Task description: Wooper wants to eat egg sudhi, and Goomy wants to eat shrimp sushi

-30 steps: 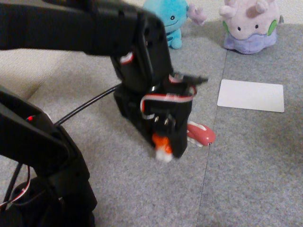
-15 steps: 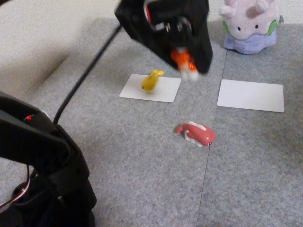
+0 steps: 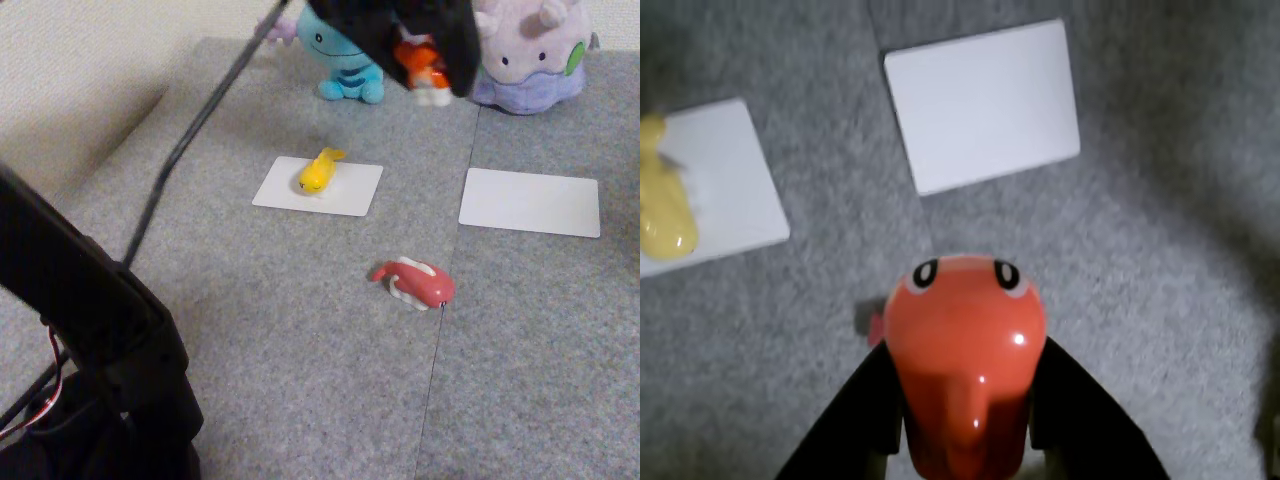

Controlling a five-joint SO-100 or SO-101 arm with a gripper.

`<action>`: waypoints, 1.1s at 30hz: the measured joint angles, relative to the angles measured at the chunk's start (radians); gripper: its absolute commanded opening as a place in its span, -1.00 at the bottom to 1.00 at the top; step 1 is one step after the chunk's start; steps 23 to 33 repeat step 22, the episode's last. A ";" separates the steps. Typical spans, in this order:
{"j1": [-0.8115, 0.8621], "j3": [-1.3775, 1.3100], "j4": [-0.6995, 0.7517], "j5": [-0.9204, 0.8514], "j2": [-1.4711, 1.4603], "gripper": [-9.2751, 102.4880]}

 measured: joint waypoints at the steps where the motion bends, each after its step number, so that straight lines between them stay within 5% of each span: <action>1: 0.000 -0.043 0.000 0.000 -0.038 -0.77; 19: -0.051 -0.462 -0.002 -0.014 -0.606 -0.72; 33: -0.038 -0.497 -0.015 -0.025 -0.661 -0.72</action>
